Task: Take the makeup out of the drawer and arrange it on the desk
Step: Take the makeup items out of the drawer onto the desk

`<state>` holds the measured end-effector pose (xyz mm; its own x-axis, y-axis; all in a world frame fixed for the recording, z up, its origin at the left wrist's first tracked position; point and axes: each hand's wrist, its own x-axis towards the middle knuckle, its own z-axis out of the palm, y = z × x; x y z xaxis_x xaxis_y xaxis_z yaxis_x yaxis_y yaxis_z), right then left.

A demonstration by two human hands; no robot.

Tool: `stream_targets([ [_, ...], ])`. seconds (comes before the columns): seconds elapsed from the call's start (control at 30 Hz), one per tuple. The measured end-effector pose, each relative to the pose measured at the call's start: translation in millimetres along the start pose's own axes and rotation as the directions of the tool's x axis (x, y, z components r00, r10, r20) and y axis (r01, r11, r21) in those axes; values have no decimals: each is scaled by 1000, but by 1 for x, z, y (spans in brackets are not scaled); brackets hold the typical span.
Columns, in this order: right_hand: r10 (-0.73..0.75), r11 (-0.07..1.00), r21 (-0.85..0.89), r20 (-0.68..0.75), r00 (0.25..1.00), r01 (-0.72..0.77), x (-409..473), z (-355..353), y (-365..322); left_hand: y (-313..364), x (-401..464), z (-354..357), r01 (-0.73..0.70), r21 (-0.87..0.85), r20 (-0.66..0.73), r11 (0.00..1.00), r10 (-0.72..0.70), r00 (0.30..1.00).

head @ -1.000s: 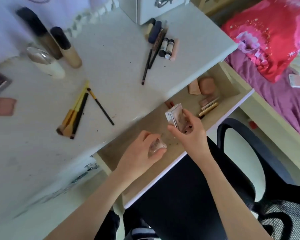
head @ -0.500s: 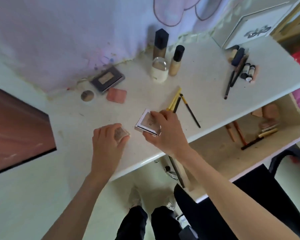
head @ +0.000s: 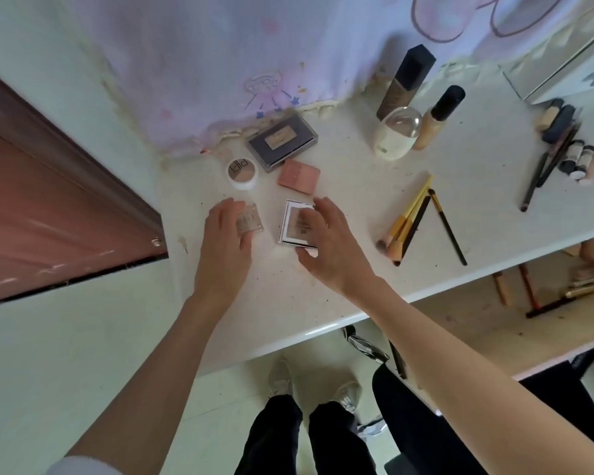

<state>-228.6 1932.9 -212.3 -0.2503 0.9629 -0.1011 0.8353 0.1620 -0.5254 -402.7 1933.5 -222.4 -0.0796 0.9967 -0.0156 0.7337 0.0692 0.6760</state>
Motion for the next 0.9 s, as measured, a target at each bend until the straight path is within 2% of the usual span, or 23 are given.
stream_targets([
  [0.2, 11, 999, 37, -23, 1000, -10, -23, -7, 4, 3, -35, 1, -56, -28, 32, 998, 57, 998],
  [0.43, 132, 991, -3, -181, 975, -135, -95, -47, 37, 53, -63, 7, -292, 0, 150, 957, 288, 946],
  [0.53, 214, 973, -27, -258, 942, -228, -125, -65, 61, 84, -74, 25, -456, 26, 248, 889, 437, 865],
  [0.67, 325, 937, -2, -361, 874, -350, -177, -87, 111, 134, -95, 78, -626, -30, 398, 779, 584, 707],
  [0.8, 444, 884, 12, -332, 832, -467, -222, -99, 170, 176, -123, 141, -691, -71, 495, 720, 626, 602],
  [0.9, 491, 854, -25, -292, 821, -519, -241, -107, 219, 197, -134, 195, -699, -106, 541, 708, 631, 557],
])
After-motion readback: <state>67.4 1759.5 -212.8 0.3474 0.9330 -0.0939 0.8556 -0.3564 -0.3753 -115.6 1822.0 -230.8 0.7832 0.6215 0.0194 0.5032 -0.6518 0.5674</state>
